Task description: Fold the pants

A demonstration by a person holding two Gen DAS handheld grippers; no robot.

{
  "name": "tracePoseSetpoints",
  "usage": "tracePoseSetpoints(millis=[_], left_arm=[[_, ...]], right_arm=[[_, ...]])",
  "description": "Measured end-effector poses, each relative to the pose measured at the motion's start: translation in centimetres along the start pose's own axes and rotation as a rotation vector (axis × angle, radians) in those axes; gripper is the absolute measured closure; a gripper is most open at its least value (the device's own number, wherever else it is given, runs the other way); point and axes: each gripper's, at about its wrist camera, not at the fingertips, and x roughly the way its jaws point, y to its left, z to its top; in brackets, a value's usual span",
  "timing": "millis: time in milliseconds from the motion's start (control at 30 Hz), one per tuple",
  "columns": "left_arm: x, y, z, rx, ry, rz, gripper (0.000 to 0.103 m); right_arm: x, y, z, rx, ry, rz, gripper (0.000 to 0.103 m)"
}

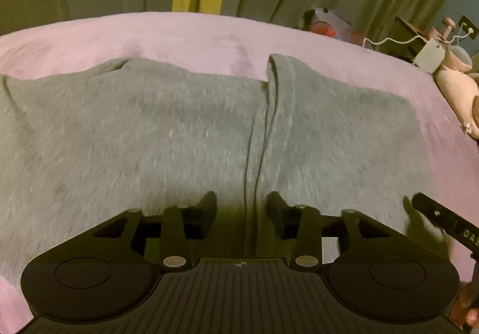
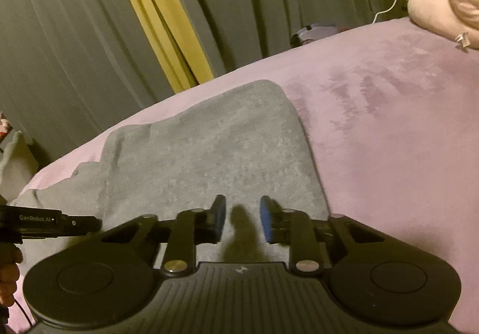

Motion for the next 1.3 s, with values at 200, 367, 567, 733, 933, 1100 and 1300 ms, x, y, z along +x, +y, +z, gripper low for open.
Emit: tracePoseSetpoints(millis=[200, 367, 567, 733, 933, 1100, 1300], left_arm=[[0.7, 0.3, -2.5, 0.012, 0.014, -0.042, 0.047], [0.6, -1.1, -4.4, 0.108, -0.059, 0.010, 0.043], [0.5, -1.4, -5.4, 0.117, -0.098, 0.022, 0.038], [0.1, -1.2, -6.3, 0.085, -0.116, 0.014, 0.032], [0.0, -1.9, -7.0, 0.125, -0.128, 0.027, 0.024], [0.0, -1.6, -7.0, 0.111, -0.129, 0.013, 0.023], [-0.1, -0.6, -6.7, 0.054, -0.135, -0.029, 0.021]], right_arm=[[1.6, 0.8, 0.1, -0.049, 0.016, -0.048, 0.080], [3.2, 1.7, 0.7, -0.139, -0.004, -0.078, 0.081], [5.2, 2.1, 2.7, -0.217, -0.013, -0.112, 0.082], [6.8, 1.7, 4.6, -0.190, -0.001, -0.121, 0.081], [7.9, 1.0, 6.5, -0.156, -0.078, -0.117, 0.070], [8.3, 0.2, 5.5, -0.141, -0.094, -0.083, 0.052], [5.3, 1.8, 3.6, -0.210, 0.058, -0.080, 0.025]])
